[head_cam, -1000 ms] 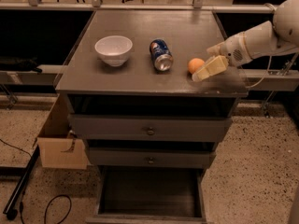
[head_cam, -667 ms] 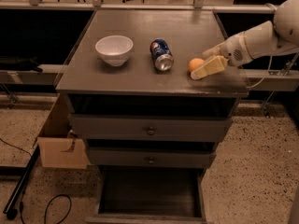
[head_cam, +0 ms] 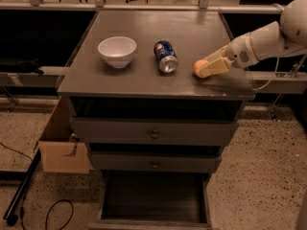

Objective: Place orange into bottom drawer

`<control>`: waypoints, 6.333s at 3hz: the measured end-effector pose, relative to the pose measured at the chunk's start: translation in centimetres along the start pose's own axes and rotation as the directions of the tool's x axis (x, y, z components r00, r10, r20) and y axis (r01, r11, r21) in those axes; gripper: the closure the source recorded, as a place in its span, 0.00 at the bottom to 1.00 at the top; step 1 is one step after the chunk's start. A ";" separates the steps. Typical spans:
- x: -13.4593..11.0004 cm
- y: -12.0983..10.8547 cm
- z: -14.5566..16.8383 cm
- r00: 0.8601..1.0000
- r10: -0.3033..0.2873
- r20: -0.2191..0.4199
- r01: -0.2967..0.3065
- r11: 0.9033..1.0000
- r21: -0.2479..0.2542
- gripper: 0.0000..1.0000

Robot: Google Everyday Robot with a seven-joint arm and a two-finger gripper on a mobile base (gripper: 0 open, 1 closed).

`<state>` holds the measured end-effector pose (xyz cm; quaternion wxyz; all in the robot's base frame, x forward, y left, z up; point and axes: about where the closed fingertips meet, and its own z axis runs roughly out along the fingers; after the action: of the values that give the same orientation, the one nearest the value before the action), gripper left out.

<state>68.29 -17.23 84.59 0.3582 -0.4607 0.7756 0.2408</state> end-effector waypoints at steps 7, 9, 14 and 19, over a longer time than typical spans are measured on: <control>9.1 14.3 -11.6 0.998 0.045 0.054 -0.047 0.998 0.037 1.00; 12.0 15.3 -12.3 0.995 0.095 0.043 -0.097 0.994 0.043 1.00; 26.1 21.1 3.8 0.911 0.403 0.085 -0.409 0.910 0.070 1.00; 37.1 16.2 17.8 0.812 0.570 -0.127 -0.563 0.822 0.088 1.00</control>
Offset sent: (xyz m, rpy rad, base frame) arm 0.0000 0.0000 0.0000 0.0000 0.0000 0.0000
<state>48.00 -17.37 45.26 0.2225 -0.2168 0.9071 0.2838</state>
